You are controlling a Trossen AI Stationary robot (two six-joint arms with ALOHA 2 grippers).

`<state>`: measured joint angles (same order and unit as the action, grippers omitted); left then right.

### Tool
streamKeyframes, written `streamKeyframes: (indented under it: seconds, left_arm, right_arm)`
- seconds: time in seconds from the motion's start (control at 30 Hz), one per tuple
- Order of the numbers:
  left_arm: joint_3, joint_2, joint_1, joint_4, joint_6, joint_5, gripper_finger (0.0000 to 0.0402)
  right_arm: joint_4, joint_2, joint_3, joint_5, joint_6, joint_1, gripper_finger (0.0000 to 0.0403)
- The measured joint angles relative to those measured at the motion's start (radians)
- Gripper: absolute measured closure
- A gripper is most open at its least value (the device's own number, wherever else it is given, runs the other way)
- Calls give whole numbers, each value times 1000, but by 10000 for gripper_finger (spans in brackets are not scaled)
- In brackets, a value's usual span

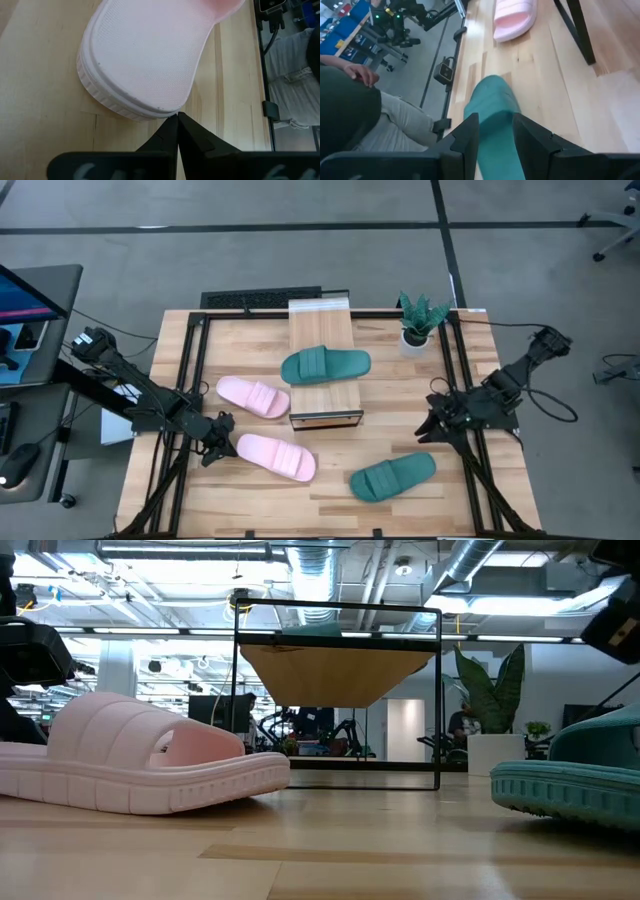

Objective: Pick and place slides into the shelf
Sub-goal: Put the green slide on the shelf

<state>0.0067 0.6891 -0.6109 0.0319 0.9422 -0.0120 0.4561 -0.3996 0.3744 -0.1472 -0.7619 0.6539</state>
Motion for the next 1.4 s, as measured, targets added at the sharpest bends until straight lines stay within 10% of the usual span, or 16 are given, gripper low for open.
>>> streamKeyframes:
  seconds: [0.8,1.4]
  left_arm:
    - [0,0,0,0,0,0,401]
    - [0,0,0,0,0,0,401]
  right_arm:
    - [-449,167,-301,-81,-261,90,290]
    - [-772,-100,-300,-307,-382,240,290]
